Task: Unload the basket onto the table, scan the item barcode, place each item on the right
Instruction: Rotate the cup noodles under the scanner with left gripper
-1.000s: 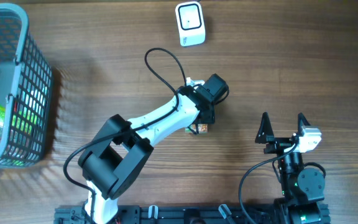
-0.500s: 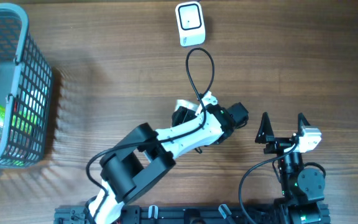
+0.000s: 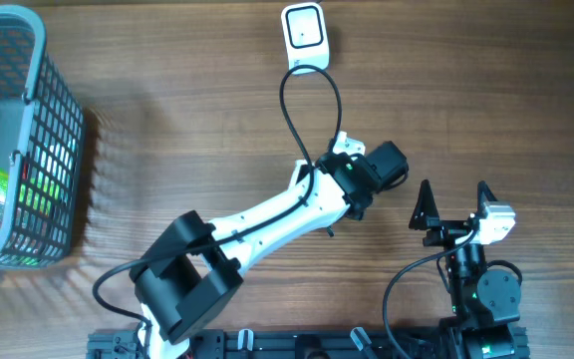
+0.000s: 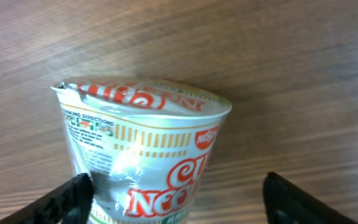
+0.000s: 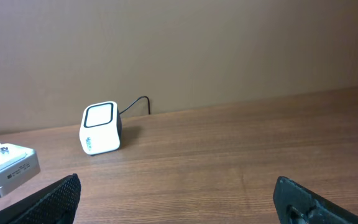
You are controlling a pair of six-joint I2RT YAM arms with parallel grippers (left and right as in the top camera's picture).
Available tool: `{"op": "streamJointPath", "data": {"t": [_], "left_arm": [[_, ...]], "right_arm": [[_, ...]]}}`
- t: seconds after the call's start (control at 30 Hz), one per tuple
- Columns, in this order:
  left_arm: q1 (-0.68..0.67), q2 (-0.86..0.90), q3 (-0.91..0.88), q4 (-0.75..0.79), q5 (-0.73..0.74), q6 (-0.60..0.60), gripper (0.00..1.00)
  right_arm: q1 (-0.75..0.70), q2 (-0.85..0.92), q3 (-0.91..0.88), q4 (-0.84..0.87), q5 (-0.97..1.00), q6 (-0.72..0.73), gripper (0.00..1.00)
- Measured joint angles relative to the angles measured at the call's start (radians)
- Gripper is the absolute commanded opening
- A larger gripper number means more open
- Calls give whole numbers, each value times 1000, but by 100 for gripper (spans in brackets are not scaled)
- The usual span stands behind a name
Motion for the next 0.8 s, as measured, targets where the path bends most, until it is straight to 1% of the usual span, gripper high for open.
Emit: {"op": "streamJointPath", "data": {"t": [0.07,0.33,0.53,0.7,0.77,0.8], "left_arm": [[7,-2,1,0,62,0,79],[8,-10,11,11,215,0,75],[8,-13,13,23,328,0,82],[8,-23,13,33,348,0,87],[8,-37,13,34,335,-1,89],[8,-42,13,35,324,0,89]], "right_arm": [[0,0,0,0,0,0,100],[0,0,0,0,0,0,100],[0,0,0,0,0,0,100],[0,0,0,0,0,0,100],[0,0,0,0,0,0,98],[0,0,0,0,0,0,100]]}}
